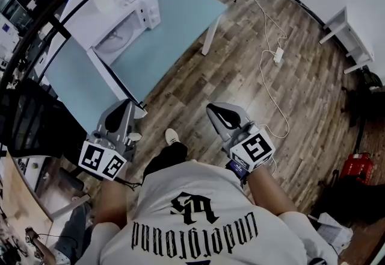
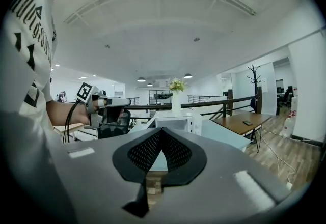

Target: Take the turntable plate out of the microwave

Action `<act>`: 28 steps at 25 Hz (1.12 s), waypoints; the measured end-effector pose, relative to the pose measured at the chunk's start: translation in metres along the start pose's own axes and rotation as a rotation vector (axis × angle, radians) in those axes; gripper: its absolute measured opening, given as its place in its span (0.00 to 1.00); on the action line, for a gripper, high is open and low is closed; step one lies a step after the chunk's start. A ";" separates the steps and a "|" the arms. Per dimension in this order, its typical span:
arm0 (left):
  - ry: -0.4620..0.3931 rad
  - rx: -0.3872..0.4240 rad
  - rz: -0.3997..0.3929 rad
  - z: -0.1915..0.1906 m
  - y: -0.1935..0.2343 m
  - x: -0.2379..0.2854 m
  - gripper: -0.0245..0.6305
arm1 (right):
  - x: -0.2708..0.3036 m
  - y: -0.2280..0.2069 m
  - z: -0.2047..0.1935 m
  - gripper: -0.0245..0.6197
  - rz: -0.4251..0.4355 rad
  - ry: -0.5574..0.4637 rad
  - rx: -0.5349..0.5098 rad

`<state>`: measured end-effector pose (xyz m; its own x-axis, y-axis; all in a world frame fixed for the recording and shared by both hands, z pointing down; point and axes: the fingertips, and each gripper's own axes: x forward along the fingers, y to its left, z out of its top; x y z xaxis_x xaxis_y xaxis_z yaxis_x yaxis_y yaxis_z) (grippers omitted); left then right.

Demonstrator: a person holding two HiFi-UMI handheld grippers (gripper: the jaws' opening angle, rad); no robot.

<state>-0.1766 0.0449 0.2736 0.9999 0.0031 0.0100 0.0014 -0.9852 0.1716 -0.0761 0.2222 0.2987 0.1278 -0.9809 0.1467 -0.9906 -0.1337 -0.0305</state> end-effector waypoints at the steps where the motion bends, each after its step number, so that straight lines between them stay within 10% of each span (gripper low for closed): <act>1: -0.005 -0.002 0.005 0.002 0.010 0.005 0.11 | 0.012 -0.005 0.002 0.04 0.003 0.000 -0.001; 28: -0.043 0.013 0.178 0.046 0.183 0.057 0.11 | 0.263 -0.049 0.052 0.04 0.261 0.016 -0.036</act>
<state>-0.1189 -0.1427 0.2602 0.9840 -0.1783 -0.0029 -0.1756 -0.9717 0.1580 0.0082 -0.0369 0.2875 -0.1331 -0.9791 0.1541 -0.9910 0.1294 -0.0338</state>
